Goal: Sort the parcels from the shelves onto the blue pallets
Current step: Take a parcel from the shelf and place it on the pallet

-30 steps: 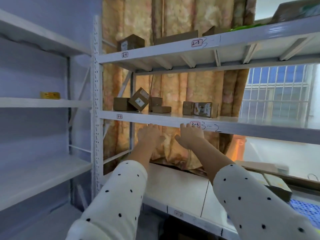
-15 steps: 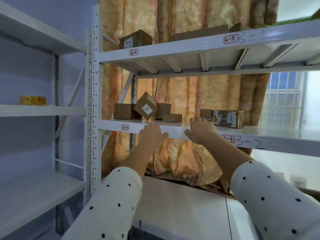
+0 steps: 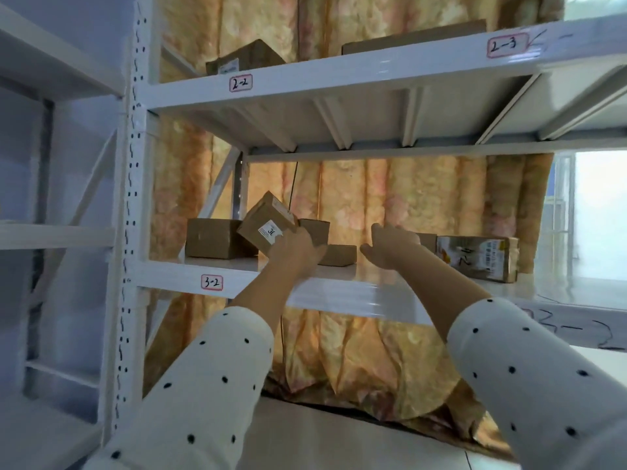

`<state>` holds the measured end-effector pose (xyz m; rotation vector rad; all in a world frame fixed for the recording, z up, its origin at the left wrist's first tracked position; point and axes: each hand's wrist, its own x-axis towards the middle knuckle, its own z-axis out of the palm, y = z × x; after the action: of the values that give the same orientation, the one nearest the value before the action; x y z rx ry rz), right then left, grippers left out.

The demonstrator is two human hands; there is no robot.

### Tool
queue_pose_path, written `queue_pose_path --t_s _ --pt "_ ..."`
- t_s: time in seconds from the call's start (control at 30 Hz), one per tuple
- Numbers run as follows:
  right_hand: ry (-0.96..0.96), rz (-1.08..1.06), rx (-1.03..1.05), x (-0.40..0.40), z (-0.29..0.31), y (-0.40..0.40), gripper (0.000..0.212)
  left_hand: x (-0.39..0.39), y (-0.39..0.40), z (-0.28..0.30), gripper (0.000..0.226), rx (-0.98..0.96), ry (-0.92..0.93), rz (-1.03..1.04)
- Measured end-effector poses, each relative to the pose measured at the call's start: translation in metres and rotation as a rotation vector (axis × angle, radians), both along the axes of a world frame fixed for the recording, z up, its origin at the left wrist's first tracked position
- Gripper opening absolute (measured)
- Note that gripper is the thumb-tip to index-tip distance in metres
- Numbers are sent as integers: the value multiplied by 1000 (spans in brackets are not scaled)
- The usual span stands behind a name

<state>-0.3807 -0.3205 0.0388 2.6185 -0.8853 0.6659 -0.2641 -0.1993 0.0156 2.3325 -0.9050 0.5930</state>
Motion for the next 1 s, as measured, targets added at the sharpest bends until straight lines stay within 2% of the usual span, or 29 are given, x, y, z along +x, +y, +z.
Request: queue_pose_path --t_s 0.33,0.67,0.9,1.0 --pt "2 -38 285 91 11 -38 56 66 -62 24 62 52 88 -112" --pt "30 -141 430 124 5 -44 45 104 -91 28 51 125 171 -311" --pt "-99 -166 576 140 4 -47 46 118 -106 23 48 106 196 -398" --pt "-138 -190 641 140 0 -49 46 120 -110 21 38 88 230 -432"
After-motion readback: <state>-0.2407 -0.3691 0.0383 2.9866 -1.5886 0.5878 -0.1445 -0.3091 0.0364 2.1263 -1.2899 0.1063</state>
